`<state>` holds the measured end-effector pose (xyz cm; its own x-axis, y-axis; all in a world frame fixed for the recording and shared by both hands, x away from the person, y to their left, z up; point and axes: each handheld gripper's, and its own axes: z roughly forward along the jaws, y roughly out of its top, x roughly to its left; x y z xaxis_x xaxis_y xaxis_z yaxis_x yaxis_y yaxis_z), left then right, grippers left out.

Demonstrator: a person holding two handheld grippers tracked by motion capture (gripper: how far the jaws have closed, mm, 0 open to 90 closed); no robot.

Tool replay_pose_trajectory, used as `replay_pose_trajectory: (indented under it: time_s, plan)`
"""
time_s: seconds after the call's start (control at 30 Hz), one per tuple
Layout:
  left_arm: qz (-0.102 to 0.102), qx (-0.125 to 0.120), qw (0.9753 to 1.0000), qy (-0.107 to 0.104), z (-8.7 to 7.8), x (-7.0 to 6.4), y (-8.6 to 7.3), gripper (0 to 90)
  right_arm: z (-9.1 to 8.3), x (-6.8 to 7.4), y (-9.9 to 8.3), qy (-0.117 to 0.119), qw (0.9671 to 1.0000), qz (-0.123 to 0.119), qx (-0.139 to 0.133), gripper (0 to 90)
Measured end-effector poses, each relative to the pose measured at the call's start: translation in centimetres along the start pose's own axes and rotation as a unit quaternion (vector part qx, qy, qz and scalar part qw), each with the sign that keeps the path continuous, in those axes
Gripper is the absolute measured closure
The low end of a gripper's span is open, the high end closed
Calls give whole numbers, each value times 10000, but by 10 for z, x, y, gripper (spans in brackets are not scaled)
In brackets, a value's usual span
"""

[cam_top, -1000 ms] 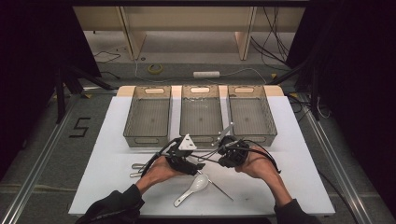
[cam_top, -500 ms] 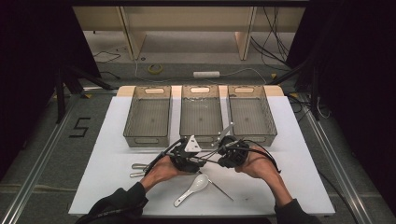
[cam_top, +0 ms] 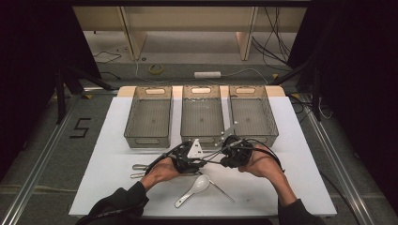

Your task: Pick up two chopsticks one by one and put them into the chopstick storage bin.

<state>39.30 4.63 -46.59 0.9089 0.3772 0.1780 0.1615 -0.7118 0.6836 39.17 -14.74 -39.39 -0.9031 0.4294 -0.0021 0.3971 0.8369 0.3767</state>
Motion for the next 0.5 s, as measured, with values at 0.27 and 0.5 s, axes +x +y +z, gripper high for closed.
replay_pose_trajectory:
  time_s: [0.27,0.5]
  plan:
    - [544,-105,9984,103,-17,-5,13,755,-11,-12,-10,-35,9994,80,-321,816]
    - [774,-16,9970,3,-19,-17,22,842,-21,-21,-15,-179,9972,273,-676,759]
